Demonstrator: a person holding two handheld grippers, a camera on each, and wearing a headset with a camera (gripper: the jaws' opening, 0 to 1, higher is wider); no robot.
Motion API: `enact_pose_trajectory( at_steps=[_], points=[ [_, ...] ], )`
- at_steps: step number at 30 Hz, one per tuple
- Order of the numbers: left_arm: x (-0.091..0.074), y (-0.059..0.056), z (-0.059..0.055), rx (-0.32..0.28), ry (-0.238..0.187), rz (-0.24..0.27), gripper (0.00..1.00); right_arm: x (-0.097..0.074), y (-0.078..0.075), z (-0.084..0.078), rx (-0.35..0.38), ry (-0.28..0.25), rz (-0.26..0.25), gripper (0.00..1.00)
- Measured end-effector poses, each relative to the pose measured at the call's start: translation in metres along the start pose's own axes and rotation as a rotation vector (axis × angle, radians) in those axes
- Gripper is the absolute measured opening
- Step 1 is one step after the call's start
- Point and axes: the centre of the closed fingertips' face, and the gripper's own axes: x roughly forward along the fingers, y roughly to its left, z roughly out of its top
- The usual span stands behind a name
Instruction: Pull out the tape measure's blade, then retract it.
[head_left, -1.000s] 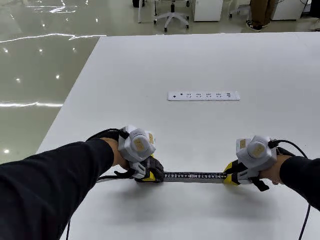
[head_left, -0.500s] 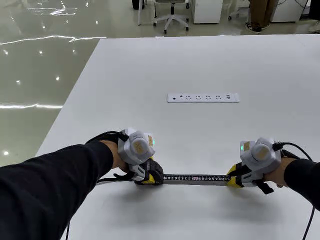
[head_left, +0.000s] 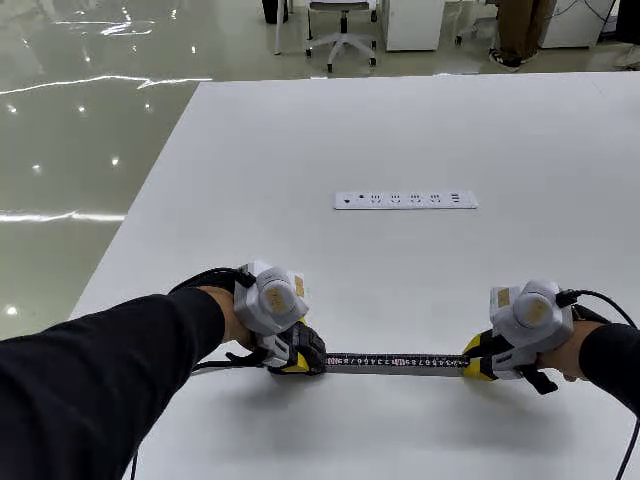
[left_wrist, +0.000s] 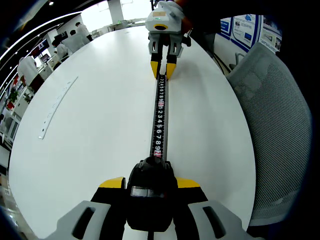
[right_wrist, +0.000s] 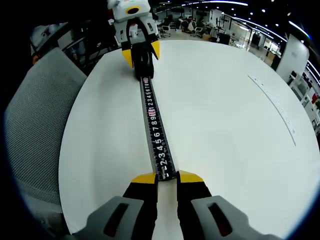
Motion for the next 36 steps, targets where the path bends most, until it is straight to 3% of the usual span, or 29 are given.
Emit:
enact_pose_trajectory(
  at_steps=[36],
  points=[
    [0.0,0.0,0.0,-0.003,-0.002,0.003,0.33,-0.013,-0.002,-0.015,0.009,0.011,-0.013,0.09]
  ],
)
